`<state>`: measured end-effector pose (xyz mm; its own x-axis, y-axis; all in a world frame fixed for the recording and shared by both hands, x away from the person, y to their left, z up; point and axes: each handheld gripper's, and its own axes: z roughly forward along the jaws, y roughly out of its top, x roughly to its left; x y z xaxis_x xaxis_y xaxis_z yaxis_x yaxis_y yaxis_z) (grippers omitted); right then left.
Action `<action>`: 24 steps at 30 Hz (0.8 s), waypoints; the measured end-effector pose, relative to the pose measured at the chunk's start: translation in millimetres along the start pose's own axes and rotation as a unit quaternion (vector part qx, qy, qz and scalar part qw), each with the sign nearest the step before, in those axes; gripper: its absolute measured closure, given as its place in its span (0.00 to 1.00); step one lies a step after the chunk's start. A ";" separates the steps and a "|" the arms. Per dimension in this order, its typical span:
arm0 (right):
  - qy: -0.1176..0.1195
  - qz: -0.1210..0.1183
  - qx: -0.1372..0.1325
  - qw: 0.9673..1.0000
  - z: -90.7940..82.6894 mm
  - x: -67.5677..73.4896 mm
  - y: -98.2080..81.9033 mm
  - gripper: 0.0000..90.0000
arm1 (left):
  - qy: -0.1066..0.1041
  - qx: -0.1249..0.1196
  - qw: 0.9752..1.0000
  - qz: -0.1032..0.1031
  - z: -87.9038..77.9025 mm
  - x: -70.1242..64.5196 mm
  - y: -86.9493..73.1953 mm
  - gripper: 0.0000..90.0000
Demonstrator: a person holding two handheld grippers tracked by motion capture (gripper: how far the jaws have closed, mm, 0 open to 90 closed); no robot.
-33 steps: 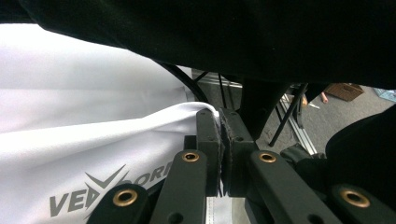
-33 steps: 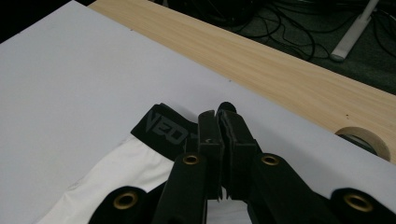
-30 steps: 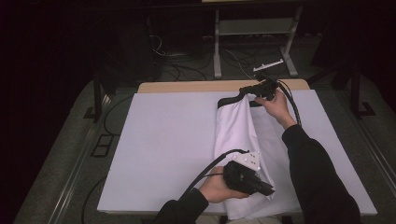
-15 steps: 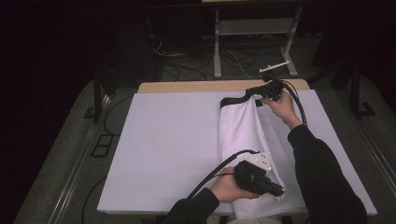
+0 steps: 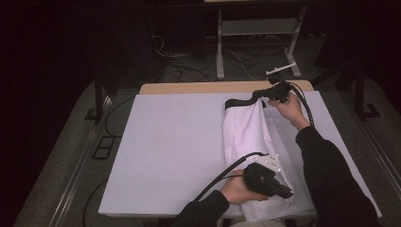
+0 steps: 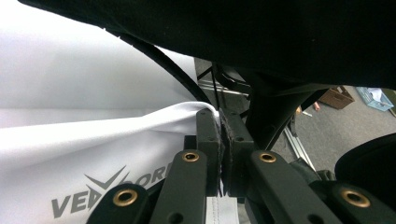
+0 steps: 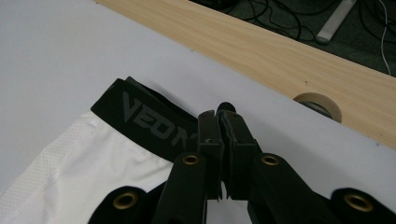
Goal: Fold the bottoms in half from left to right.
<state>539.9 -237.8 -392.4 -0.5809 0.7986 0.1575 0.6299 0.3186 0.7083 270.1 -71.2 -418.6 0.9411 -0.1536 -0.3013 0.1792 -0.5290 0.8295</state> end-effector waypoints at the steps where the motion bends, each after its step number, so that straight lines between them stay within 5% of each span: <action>1: 0.000 0.001 0.001 1.000 -0.2 -1.8 -0.7 0.95 | -0.001 0.001 1.000 0.002 1.1 0.9 0.2 0.96; 14: 0.000 0.013 0.010 1.000 2.2 -22.1 -16.9 0.94 | -0.005 -0.002 1.000 -0.009 24.3 13.8 1.5 0.96; 24: -0.004 0.009 0.018 1.000 6.5 -25.6 -22.3 0.94 | -0.008 0.024 1.000 -0.009 39.3 18.7 2.8 0.96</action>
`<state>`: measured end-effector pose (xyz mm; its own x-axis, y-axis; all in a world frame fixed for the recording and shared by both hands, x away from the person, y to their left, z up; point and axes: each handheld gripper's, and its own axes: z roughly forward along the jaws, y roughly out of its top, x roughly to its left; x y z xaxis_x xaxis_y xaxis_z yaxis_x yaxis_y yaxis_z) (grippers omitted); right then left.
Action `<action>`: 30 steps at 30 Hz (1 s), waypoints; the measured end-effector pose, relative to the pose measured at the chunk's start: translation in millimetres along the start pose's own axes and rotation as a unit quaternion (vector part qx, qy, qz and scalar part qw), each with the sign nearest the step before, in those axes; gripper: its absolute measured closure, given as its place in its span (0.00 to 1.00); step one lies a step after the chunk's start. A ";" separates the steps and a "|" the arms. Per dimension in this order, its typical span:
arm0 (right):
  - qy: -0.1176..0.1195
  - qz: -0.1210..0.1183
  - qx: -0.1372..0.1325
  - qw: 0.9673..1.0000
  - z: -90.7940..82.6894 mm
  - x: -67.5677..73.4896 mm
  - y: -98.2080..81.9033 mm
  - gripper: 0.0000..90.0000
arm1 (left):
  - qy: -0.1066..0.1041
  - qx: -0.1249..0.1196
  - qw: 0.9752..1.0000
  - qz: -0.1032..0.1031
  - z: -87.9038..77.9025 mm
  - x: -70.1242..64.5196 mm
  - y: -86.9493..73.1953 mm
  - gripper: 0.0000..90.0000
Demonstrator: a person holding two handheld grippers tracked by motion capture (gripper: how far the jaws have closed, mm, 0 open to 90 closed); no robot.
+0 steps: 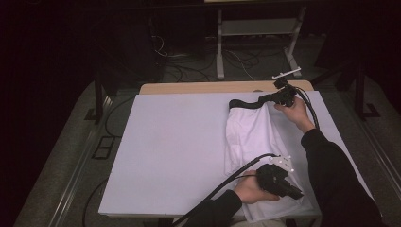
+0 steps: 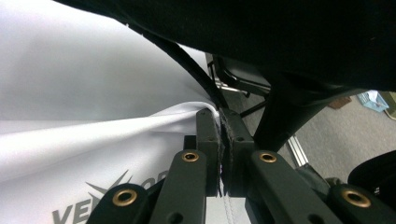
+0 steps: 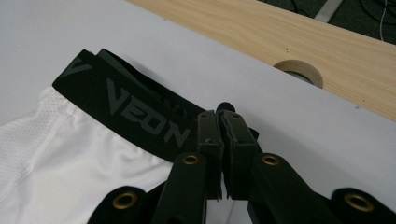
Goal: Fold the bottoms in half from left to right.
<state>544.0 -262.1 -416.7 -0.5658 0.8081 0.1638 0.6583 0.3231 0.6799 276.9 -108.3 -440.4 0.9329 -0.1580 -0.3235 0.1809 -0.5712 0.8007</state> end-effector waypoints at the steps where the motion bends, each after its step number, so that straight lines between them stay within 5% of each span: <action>1: -0.001 0.000 0.001 1.000 0.3 -0.3 -0.2 0.94 | -0.001 0.002 1.000 0.001 1.2 0.1 0.2 0.96; 11: -0.013 0.001 0.009 1.000 2.7 -2.7 -1.6 0.92 | -0.004 0.010 1.000 0.000 12.1 1.4 1.4 0.92; 14: -0.026 0.026 0.012 0.999 1.8 -5.4 -3.2 0.80 | 0.017 0.000 1.000 -0.009 12.2 1.7 1.8 0.69; 18: -0.019 0.030 0.005 0.999 -5.3 -5.2 -5.4 0.61 | 0.052 -0.020 0.998 -0.019 0.3 1.7 2.1 0.47; 21: -0.014 0.030 -0.005 0.999 -12.9 -2.8 -7.6 0.43 | 0.065 -0.041 0.996 -0.044 -13.1 4.8 0.9 0.39; 26: 0.004 0.032 -0.024 0.999 -23.4 2.7 -11.6 0.14 | 0.096 -0.056 0.993 -0.046 -35.9 7.8 -0.1 0.20; 30: 0.003 0.032 -0.040 0.999 -29.2 8.2 -14.9 0.05 | 0.113 -0.063 0.991 -0.045 -47.3 8.4 0.2 0.12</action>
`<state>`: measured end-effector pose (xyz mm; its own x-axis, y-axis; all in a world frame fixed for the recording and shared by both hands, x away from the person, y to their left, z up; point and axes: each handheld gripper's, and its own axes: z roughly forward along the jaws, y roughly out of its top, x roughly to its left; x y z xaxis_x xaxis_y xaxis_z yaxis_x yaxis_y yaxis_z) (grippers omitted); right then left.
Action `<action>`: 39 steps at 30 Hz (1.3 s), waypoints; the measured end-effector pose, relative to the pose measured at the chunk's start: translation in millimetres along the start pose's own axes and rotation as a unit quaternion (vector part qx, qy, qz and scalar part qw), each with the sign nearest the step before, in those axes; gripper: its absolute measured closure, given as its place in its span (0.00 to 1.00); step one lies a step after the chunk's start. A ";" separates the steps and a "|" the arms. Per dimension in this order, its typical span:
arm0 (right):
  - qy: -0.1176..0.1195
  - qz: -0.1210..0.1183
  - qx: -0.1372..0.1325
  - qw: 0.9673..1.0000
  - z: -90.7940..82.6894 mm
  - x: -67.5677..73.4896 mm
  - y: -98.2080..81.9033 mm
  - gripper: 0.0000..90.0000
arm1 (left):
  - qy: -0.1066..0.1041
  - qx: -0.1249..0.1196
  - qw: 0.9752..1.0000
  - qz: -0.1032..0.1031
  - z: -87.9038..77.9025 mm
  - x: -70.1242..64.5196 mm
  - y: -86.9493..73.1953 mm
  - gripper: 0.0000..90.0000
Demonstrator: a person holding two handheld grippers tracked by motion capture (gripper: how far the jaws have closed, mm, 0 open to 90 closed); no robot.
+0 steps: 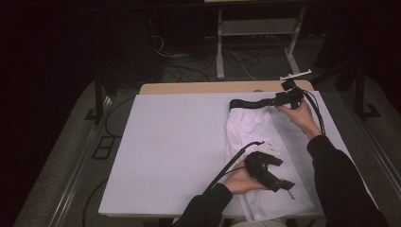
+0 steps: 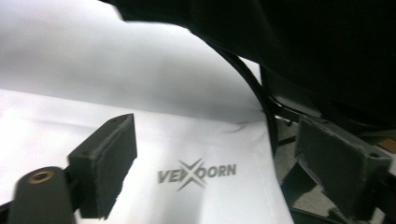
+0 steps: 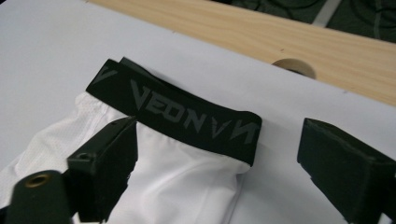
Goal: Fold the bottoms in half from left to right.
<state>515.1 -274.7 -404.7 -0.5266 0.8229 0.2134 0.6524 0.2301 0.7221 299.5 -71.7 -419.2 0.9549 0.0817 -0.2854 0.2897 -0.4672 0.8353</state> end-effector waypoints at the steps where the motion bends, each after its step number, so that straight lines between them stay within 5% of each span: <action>1: 0.005 0.001 0.001 1.000 -1.1 1.1 -0.6 0.00 | 0.001 -0.002 1.000 -0.001 -1.1 0.8 0.3 0.09; 4: 0.002 0.000 -0.007 1.000 -5.5 4.5 -2.0 0.00 | 0.008 0.011 1.000 -0.005 -4.8 4.2 1.6 0.00; 26: 0.013 -0.009 -0.037 0.999 -29.4 24.7 -15.4 0.00 | 0.075 -0.013 0.997 -0.015 -49.4 23.7 3.3 0.00; 39: 0.017 -0.009 -0.036 0.999 -29.8 27.9 -25.6 0.00 | 0.122 -0.036 0.991 -0.044 -76.8 48.8 3.1 0.00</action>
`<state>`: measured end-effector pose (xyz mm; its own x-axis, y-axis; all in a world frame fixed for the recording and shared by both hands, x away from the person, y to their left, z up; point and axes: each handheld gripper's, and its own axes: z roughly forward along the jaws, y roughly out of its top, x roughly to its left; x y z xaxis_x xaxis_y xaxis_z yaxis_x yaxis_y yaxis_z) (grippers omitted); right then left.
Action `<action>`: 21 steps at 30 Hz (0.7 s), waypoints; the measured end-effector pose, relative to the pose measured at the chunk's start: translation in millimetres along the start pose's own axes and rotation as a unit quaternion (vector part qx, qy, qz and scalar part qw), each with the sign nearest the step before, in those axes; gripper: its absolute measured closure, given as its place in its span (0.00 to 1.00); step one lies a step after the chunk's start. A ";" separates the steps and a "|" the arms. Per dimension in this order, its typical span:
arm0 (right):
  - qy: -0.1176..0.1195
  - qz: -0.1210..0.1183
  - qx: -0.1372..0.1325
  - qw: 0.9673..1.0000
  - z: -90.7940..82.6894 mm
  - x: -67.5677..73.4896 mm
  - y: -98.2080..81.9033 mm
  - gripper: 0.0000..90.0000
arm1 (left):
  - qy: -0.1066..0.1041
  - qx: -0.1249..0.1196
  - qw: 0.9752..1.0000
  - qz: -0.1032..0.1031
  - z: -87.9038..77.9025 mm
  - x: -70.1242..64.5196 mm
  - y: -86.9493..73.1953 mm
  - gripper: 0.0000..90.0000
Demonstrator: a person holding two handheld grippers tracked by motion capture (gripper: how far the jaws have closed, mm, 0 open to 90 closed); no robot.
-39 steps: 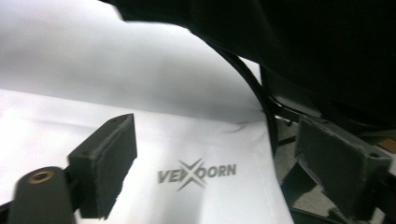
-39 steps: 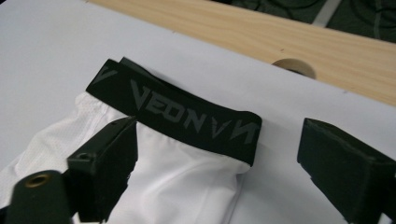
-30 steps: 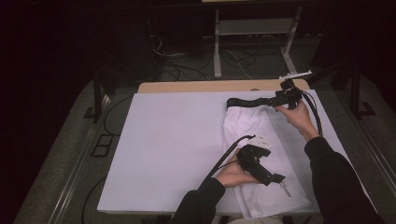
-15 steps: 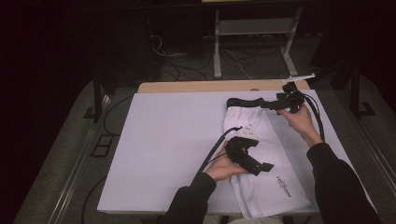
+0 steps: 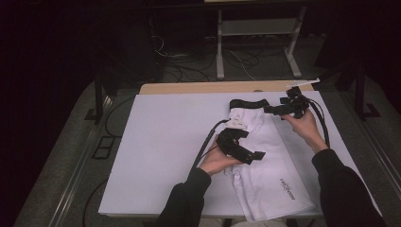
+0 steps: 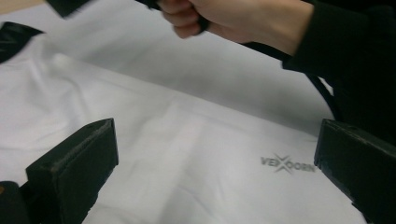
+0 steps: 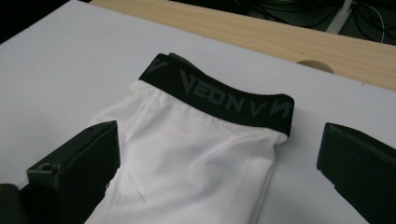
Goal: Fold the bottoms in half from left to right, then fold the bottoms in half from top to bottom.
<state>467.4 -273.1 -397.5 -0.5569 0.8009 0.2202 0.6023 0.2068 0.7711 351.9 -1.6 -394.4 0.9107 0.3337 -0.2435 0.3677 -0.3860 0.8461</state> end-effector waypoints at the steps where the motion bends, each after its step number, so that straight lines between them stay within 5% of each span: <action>1: 0.001 0.000 -0.001 1.000 0.0 -0.1 -1.3 0.00 | 0.002 -0.001 1.000 -0.002 -1.1 2.1 0.1 0.00; 21: 0.013 0.007 -0.006 1.000 2.8 -6.0 -10.0 0.00 | 0.042 -0.003 0.998 -0.040 -5.9 55.3 -0.5 0.00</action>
<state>466.4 -278.4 -408.2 -0.5629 0.7889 0.2465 0.6036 0.1886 0.7747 401.0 22.1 -405.5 0.8589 0.4350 -0.2704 0.4379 -0.3497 0.8282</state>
